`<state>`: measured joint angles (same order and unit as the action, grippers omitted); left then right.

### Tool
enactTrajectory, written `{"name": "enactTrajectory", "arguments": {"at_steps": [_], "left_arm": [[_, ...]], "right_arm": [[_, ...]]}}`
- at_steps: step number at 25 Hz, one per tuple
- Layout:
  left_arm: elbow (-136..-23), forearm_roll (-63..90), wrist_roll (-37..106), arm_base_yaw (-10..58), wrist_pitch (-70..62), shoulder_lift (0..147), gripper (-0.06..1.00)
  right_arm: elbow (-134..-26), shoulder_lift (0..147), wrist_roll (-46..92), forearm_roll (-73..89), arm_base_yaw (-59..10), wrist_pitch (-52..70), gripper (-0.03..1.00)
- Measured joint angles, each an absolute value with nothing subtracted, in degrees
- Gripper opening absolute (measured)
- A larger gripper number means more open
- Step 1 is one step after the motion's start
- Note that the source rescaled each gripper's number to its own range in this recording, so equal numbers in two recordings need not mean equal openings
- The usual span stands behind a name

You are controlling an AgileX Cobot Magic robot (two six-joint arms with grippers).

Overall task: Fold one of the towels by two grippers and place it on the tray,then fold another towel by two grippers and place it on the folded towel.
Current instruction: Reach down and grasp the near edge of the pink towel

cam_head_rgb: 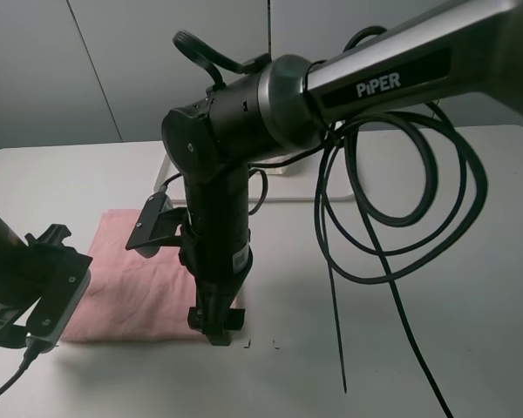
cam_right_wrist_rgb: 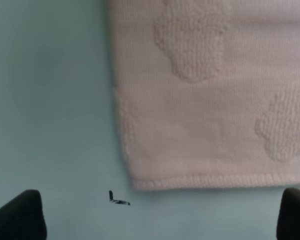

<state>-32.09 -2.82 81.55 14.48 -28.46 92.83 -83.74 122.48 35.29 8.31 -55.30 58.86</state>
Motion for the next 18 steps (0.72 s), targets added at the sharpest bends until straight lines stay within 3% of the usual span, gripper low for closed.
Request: {"name": "enactTrajectory", "arguments": {"at_steps": [18], "left_arm": [[-32.00, -2.68, 81.44, 14.48, -26.12, 98.48, 0.97]], "right_arm": [[-83.74, 122.48, 35.10, 9.57, -56.49, 58.57, 1.00]]}}
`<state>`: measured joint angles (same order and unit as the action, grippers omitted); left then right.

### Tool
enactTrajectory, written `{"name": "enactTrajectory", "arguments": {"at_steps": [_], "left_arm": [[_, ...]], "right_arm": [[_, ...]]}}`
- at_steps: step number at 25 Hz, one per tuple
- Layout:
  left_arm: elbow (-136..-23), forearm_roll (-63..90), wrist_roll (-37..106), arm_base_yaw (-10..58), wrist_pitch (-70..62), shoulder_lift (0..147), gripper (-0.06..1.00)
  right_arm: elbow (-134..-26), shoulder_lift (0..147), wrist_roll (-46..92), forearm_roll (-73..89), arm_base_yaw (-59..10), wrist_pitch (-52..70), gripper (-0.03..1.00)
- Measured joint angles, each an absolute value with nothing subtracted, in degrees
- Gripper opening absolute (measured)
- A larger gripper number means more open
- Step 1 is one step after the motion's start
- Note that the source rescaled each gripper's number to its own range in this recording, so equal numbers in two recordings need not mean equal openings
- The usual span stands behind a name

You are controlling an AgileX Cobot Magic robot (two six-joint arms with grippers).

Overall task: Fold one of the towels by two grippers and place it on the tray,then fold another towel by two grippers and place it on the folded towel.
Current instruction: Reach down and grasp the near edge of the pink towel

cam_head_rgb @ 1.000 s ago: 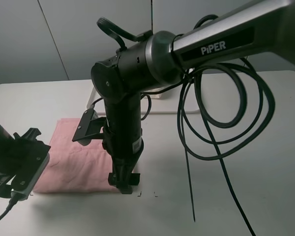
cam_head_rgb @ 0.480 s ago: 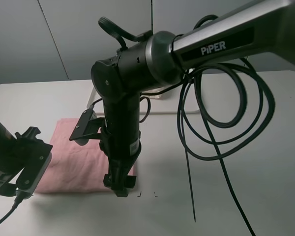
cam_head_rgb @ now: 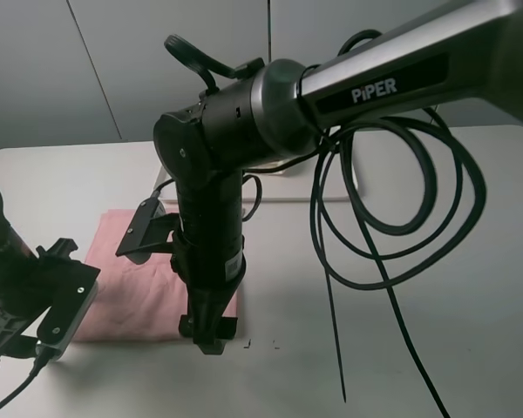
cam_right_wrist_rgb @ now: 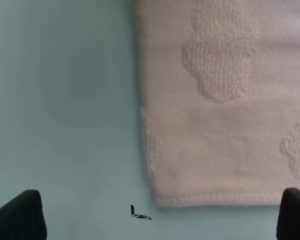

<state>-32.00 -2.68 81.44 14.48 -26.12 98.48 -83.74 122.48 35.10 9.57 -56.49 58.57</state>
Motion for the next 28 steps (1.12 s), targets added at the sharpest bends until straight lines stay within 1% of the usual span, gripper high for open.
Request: {"name": "enactTrajectory", "arguments": {"at_steps": [12, 20, 28], "left_arm": [[-32.00, -2.68, 81.12, 14.74, -25.23, 99.39, 0.97], [-32.00, -2.68, 81.12, 14.83, -25.23, 99.39, 0.97], [-32.00, -2.68, 81.12, 14.83, -25.23, 99.39, 0.97]], "right_arm": [[-83.74, 122.48, 35.35, 9.72, -56.49, 58.48, 1.00], [-81.24, 122.58, 39.37, 10.65, -56.49, 53.83, 1.00], [-79.56, 122.58, 42.32, 13.07, -57.14, 52.51, 1.00]]}}
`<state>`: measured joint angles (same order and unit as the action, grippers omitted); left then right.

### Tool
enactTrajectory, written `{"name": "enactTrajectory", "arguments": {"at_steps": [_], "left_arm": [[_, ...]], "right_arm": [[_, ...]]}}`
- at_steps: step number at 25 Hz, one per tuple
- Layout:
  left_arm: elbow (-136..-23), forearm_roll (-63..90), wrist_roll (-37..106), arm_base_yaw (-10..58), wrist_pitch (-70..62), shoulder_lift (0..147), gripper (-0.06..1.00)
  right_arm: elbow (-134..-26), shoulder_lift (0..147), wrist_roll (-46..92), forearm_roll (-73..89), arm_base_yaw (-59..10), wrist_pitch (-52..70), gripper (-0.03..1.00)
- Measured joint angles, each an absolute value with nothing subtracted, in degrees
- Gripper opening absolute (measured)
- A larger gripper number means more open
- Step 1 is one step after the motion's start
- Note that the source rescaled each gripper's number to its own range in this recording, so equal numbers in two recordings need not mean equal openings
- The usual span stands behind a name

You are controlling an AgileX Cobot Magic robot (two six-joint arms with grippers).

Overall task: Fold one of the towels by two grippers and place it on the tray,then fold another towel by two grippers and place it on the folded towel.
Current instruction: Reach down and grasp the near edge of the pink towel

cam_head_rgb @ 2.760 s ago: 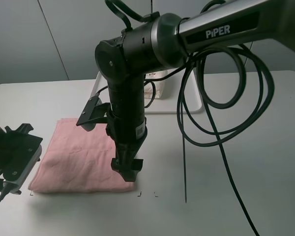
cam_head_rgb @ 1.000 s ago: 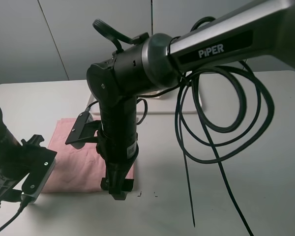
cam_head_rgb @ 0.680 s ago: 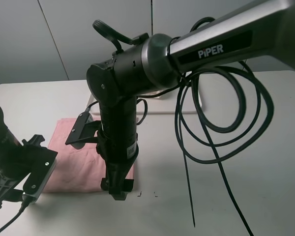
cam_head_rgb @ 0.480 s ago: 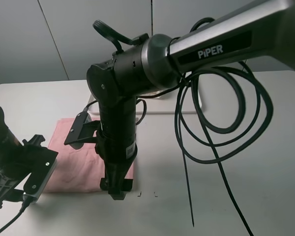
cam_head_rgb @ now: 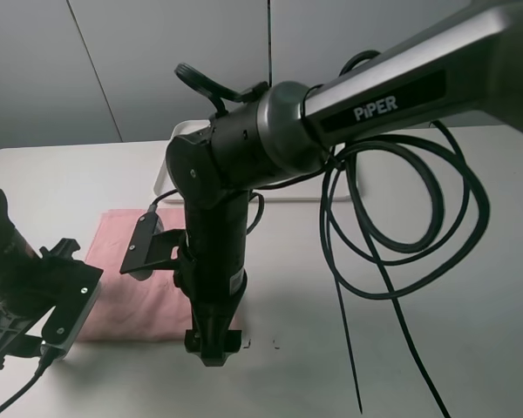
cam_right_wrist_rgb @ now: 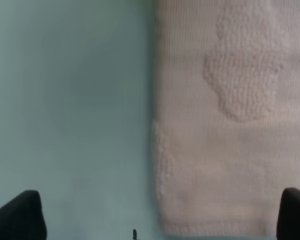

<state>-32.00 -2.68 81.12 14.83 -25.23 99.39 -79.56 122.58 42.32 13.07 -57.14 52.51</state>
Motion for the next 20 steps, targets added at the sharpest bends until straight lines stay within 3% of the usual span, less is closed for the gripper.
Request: {"name": "enactTrajectory", "arguments": {"at_steps": [20], "left_arm": [[-32.00, -2.68, 81.12, 14.83, -25.23, 99.39, 0.97]], "right_arm": [[-79.56, 125.59, 42.57, 11.25, -58.79, 50.27, 0.99]]}}
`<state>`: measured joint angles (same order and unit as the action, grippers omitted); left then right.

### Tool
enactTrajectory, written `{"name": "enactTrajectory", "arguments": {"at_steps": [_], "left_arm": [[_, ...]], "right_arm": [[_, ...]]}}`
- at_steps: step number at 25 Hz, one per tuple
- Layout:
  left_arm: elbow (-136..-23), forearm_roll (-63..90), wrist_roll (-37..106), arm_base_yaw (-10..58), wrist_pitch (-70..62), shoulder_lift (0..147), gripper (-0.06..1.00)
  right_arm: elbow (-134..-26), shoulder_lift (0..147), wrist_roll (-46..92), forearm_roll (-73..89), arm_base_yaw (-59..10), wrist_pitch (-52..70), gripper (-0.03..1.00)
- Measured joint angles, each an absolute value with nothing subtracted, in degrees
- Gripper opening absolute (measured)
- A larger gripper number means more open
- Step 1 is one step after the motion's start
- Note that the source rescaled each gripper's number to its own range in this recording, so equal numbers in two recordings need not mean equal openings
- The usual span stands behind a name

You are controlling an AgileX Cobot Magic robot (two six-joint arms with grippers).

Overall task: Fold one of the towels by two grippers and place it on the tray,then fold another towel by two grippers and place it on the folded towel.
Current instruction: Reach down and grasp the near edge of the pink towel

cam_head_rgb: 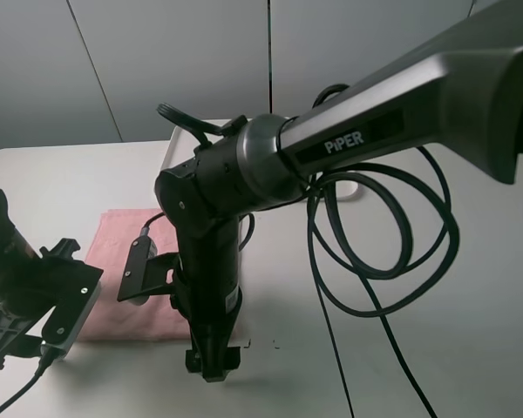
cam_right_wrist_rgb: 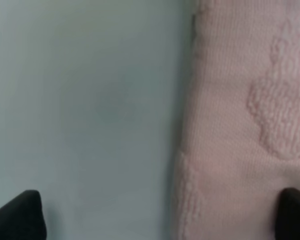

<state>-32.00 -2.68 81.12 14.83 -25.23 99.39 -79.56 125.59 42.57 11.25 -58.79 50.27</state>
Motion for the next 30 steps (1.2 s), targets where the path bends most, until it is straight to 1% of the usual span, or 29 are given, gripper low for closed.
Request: {"name": "enactTrajectory", "arguments": {"at_steps": [1, 5, 6, 8, 11, 17, 19, 20, 21, 22, 27, 28, 29, 30], "left_arm": [[-32.00, -2.68, 81.12, 14.83, -25.23, 99.39, 0.97], [-32.00, -2.68, 80.77, 14.83, -25.23, 99.39, 0.97], [-32.00, -2.68, 80.75, 14.83, -25.23, 99.39, 0.97], [-32.00, -2.68, 80.65, 14.83, -25.23, 99.39, 0.97], [-32.00, -2.68, 80.65, 14.83, -25.23, 99.39, 0.97], [-32.00, -2.90, 80.54, 14.83, -25.10, 99.52, 0.97], [-32.00, -2.90, 80.54, 14.83, -25.10, 99.52, 0.97], [-32.00, -3.02, 80.54, 14.83, -25.10, 99.52, 0.97], [-32.00, -3.02, 80.54, 14.83, -25.10, 99.52, 0.97], [-32.00, -3.02, 80.54, 14.83, -25.10, 99.52, 0.97], [-32.00, -3.02, 80.54, 14.83, -25.10, 99.52, 0.97], [-32.00, -3.02, 80.54, 14.83, -25.10, 99.52, 0.97], [-32.00, -3.02, 80.54, 14.83, -25.10, 99.52, 0.97], [-32.00, -3.02, 80.54, 14.83, -25.10, 99.52, 0.97]], "right_arm": [[-79.56, 125.59, 42.57, 11.25, -58.79, 50.00, 0.95], [-79.56, 125.59, 42.48, 10.10, -58.79, 49.51, 0.74], [-79.56, 125.59, 42.48, 9.70, -58.79, 49.51, 0.71], [-79.56, 125.59, 42.48, 9.59, -58.79, 49.41, 0.71], [-78.38, 125.59, 41.92, 8.61, -58.79, 47.70, 0.75], [-75.56, 124.86, 39.11, 5.10, -58.87, 44.29, 0.75], [-75.41, 124.77, 38.33, 5.10, -58.87, 43.78, 0.74], [-75.35, 124.77, 37.92, 5.10, -58.87, 43.38, 0.71], [-75.27, 124.77, 37.65, 4.85, -58.87, 43.07, 0.67], [-75.27, 124.77, 37.34, 4.43, -58.87, 42.39, 0.60], [-75.27, 124.77, 36.38, 3.67, -58.87, 40.78, 0.11], [-75.27, 124.77, 36.38, 3.67, -58.87, 40.63, 0.05], [-75.27, 124.77, 36.38, 3.67, -58.87, 40.59, 0.02], [-75.27, 124.77, 36.35, 3.67, -58.87, 40.59, 0.02]]}}
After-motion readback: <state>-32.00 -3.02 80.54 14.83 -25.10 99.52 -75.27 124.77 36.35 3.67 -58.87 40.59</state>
